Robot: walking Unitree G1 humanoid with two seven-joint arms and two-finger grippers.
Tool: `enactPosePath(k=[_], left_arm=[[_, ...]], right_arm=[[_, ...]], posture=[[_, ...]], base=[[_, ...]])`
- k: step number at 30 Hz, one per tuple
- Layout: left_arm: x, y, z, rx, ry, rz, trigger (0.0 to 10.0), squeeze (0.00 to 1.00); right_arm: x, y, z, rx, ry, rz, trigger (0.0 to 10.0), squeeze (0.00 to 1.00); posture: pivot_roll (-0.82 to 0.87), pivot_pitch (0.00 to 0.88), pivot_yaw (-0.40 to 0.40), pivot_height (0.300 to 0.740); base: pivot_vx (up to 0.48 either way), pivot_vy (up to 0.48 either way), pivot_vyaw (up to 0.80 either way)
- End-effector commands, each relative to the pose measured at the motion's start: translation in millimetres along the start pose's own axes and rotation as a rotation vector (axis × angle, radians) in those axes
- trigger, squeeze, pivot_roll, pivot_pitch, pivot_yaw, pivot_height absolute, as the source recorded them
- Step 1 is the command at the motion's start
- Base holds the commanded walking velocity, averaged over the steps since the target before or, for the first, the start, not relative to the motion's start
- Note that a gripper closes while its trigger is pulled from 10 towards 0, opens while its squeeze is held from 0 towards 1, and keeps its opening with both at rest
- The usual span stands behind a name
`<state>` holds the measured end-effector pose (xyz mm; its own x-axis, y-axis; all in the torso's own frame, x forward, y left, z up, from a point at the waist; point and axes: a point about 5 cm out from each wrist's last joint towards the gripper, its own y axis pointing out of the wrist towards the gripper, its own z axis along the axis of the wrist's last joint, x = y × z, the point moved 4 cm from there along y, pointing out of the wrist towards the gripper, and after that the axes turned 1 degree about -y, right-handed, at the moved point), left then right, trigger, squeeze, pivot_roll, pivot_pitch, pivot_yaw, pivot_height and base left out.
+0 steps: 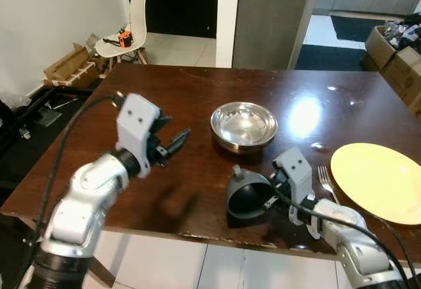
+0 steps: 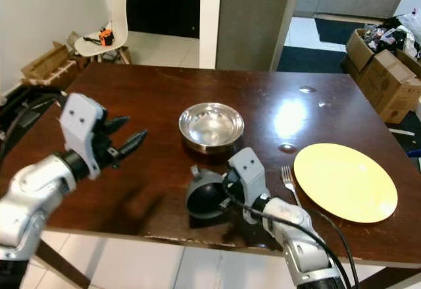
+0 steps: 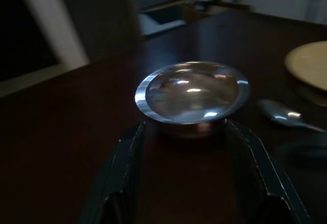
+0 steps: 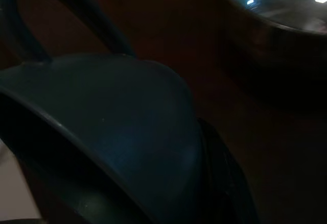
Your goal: Setting the table
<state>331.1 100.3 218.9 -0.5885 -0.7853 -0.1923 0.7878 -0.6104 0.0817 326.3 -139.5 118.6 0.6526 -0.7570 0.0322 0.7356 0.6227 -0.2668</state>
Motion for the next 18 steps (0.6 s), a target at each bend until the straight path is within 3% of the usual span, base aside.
enactPosePath(k=[1,2,3,4,5,7,13,18], left_arm=[[4.3,-1.4,-0.7,-0.006,0.001,-0.001,10.0,0.00],[6.0,-1.4,-1.5,-0.007,-0.002,-0.003,10.0,0.00],[7.1,-1.6,-2.3,-0.009,-0.003,-0.005,10.0,0.00],[8.6,-2.6,-3.6,-0.011,-0.012,-0.003,10.0,0.00],[8.6,-2.6,-3.6,-0.011,-0.012,-0.003,10.0,0.00],[9.8,-3.8,-5.1,-0.014,-0.016,-0.001,10.0,0.00],[12.5,-3.4,-6.7,-0.019,-0.018,0.000,10.0,0.00],[13.7,-2.7,-6.5,-0.020,-0.018,-0.001,10.0,0.00]], right_arm=[[-2.1,3.2,-4.0,-0.011,0.044,0.037,10.0,0.00],[-2.7,4.3,-5.3,-0.015,0.052,0.050,10.0,0.00],[-1.5,5.2,-7.3,-0.027,0.053,0.049,10.0,0.16],[4.7,7.5,-9.7,-0.049,0.045,0.030,10.0,0.82],[4.7,7.5,-9.7,-0.049,0.045,0.030,10.0,0.82],[8.8,8.9,-8.6,-0.054,0.054,0.028,10.0,1.00],[21.5,12.2,-12.2,-0.081,0.070,-0.037,10.0,1.00],[35.9,14.8,2.5,0.017,0.075,-0.139,10.0,1.00]], posture=[[0.00,0.001,0.097,0.740],[0.00,0.001,0.097,0.740],[0.00,0.001,0.097,0.740],[0.01,0.001,0.090,0.740],[0.01,0.001,0.090,0.740],[0.01,0.002,0.090,0.740],[0.02,0.003,0.092,0.740],[0.01,0.006,0.097,0.740]], base=[[0.000,0.000,0.00],[0.000,0.000,0.00],[0.000,0.000,0.00],[0.000,0.000,0.00],[0.000,0.000,0.00],[0.000,0.000,0.00],[0.000,0.000,0.00],[0.000,0.000,0.00]])
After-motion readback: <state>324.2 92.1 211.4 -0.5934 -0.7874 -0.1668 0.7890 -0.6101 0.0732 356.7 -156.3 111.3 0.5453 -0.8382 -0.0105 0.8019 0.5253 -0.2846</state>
